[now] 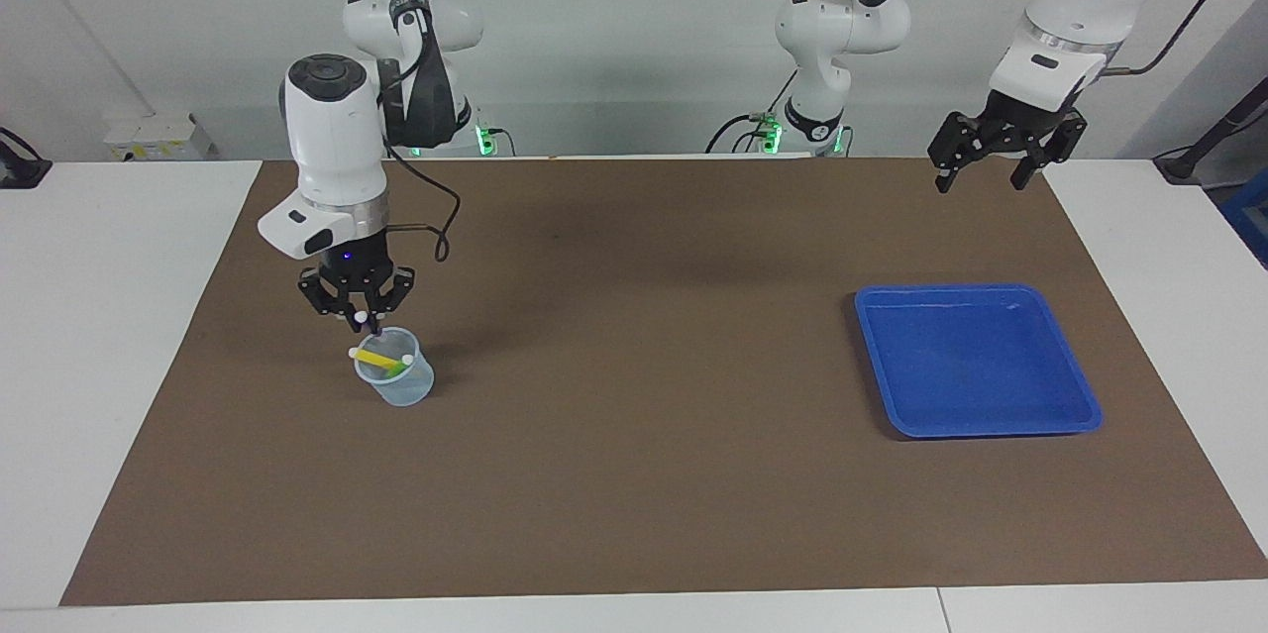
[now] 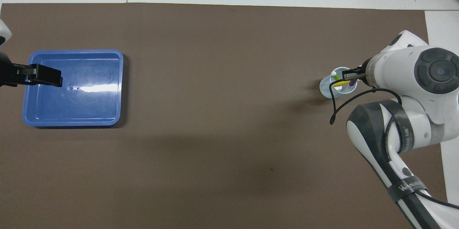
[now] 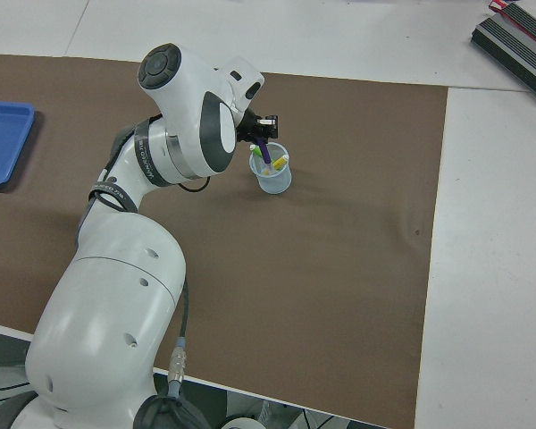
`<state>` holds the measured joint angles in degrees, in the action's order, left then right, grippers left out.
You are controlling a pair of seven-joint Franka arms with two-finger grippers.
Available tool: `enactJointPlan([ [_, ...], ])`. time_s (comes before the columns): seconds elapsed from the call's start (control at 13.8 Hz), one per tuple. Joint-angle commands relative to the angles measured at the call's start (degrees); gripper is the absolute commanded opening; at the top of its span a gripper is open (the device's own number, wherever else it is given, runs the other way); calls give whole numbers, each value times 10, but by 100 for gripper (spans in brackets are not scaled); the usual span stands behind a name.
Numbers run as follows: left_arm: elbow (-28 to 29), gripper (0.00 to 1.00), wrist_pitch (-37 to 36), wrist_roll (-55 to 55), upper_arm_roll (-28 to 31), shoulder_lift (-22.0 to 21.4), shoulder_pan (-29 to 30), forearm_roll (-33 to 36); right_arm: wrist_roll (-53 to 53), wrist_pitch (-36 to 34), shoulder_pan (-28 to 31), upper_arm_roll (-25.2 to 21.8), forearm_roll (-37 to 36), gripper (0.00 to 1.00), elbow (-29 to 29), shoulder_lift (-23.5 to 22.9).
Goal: Transfer and insert pens with both arms
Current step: 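Lower the purple pen into the white cup with the right gripper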
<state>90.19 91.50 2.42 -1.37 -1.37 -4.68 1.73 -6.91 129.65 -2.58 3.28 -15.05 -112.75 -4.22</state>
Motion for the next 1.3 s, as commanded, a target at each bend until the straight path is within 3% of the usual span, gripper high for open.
enactJointPlan([
  [0.0, 22, 100, 11, 0, -2, -19, -2, 8, 1, 12, 6, 7, -12, 18, -19, 15],
  [0.07, 23, 100, 11, 0, -2, -19, -1, 8, 2, 12, 7, 7, -12, 22, -19, 14],
  [0.22, 23, 100, 11, 0, -2, -19, 5, 7, 2, 12, 7, 7, -12, 45, -19, 13],
  [0.36, 23, 100, 10, 0, -1, -19, 6, 7, 2, 12, 8, 7, -12, 60, -19, 13],
  [1.23, 23, 100, 11, 0, -2, -19, 5, 8, 5, 9, 4, 7, -12, 62, -11, 12],
])
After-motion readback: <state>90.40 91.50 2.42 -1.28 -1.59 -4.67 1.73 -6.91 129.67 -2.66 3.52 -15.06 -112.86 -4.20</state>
